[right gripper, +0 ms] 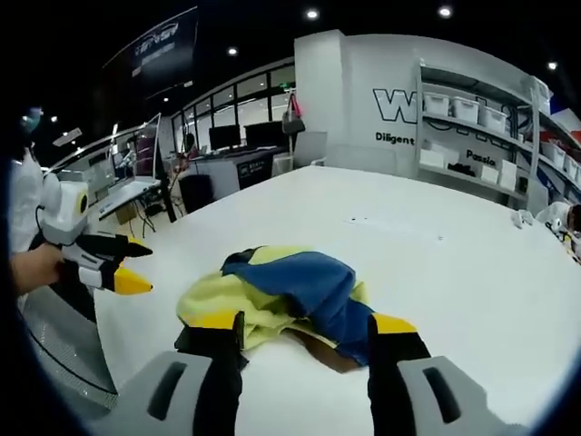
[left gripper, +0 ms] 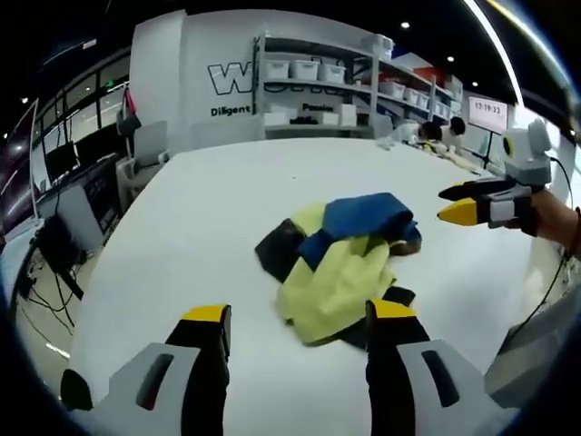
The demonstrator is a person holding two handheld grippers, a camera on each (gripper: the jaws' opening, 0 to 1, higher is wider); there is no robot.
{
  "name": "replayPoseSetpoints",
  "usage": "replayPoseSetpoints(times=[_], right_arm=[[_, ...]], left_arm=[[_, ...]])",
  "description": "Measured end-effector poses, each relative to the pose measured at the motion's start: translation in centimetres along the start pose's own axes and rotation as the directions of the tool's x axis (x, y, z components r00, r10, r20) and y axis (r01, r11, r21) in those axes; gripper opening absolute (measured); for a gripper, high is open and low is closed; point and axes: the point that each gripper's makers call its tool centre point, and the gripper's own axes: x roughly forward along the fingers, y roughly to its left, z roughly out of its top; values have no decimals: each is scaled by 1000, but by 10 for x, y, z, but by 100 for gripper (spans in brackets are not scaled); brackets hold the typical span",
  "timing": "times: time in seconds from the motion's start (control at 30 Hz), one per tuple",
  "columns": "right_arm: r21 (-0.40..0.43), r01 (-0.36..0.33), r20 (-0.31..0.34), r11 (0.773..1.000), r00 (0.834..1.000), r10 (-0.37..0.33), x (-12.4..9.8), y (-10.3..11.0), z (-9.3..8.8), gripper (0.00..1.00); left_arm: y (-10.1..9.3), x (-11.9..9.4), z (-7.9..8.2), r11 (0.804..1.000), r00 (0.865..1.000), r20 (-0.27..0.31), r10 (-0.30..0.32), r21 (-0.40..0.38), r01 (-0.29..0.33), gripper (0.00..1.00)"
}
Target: Fold the garment on the visible template until the final outline fits inside the template.
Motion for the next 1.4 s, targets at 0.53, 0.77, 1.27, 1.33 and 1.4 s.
replayPoseSetpoints(times=[0.53,0.77,1.27,1.33,1.4], right_arm=[[-54,-17,-41,998,999,15,53,-8,-7,19],[-103,-23,-53,994,998,18,61,-5,-8,0],[-126,58,22,990,998,-56,43,-24,17,0],[-119,83,35,989,996,-79,36,-32,22,0],[-113,93,42,989,995,-89,31,-36,24,0]], left_arm=[[-14,46,-37,997,983,-167,-69,-56,61,33],[-15,52,-51,998,977,-208,-49,-46,40,16],[-1,38,-28,998,993,-114,19,-57,-26,2],[0,32,-19,998,996,-82,23,-57,-27,2],[0,29,-17,998,996,-84,22,-62,-27,2]])
